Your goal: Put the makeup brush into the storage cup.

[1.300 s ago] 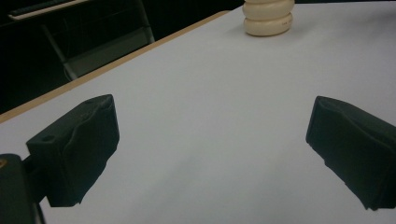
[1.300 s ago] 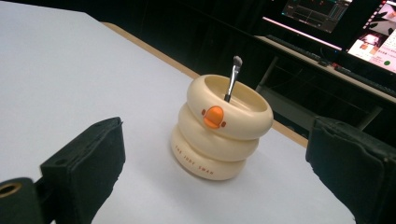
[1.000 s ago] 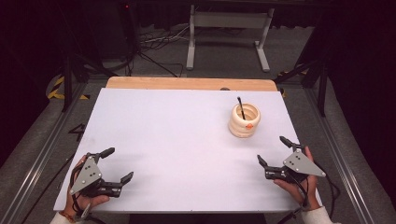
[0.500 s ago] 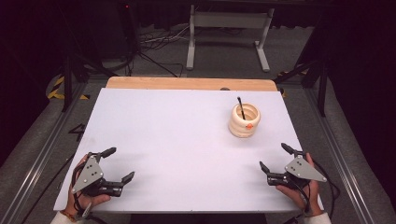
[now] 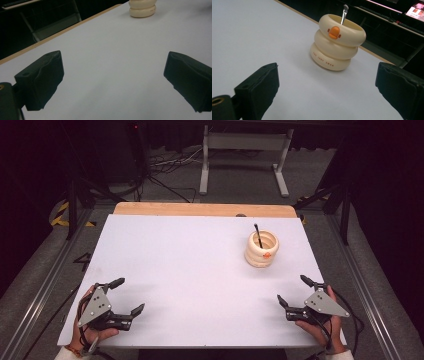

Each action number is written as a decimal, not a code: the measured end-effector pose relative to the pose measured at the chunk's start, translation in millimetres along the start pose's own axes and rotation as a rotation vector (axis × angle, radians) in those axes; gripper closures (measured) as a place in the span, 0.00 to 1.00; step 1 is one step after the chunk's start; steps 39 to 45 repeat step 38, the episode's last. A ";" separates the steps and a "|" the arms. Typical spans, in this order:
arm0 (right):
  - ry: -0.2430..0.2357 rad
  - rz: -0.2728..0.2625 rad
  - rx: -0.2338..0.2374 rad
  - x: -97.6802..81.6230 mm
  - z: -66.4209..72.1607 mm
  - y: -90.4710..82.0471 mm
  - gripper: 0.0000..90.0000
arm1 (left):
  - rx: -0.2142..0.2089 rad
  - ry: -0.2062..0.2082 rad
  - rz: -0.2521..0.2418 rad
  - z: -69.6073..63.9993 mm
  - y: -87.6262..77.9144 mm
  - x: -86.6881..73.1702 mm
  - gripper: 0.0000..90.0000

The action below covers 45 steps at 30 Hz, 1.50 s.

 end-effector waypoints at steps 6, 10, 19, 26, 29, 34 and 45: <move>-0.009 0.002 0.004 2.7 3.1 0.3 0.06 | -0.004 0.000 -0.009 -0.2 -2.1 0.0 0.04; 0.004 -0.007 0.011 4.1 3.3 0.1 0.06 | -0.004 0.001 -0.006 -0.3 -1.6 0.0 0.04; 0.005 -0.005 0.015 3.9 4.1 0.8 0.06 | 0.000 -0.001 -0.003 0.1 -1.2 0.1 0.04; 0.003 -0.007 0.021 5.3 5.6 2.9 0.06 | 0.000 -0.011 0.002 0.0 1.0 -0.8 0.04; 0.005 -0.007 0.027 5.5 6.2 3.0 0.06 | 0.000 -0.008 0.003 0.4 1.0 -0.8 0.04; 0.003 -0.003 0.024 4.8 5.5 2.4 0.06 | 0.000 -0.011 0.003 0.0 1.6 -0.7 0.04; 0.009 -0.003 0.024 5.1 5.2 3.0 0.06 | 0.003 -0.009 0.007 1.0 1.7 -0.8 0.04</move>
Point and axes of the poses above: each handheld gripper's, and its own axes: y roughly forward along the jaws, x roughly out of its top, z roughly to its left, the point moved 4 cm from there along y, roughly forward along the jaws, and after that the axes turned 8 degrees about -z, right-handed, at the moved point
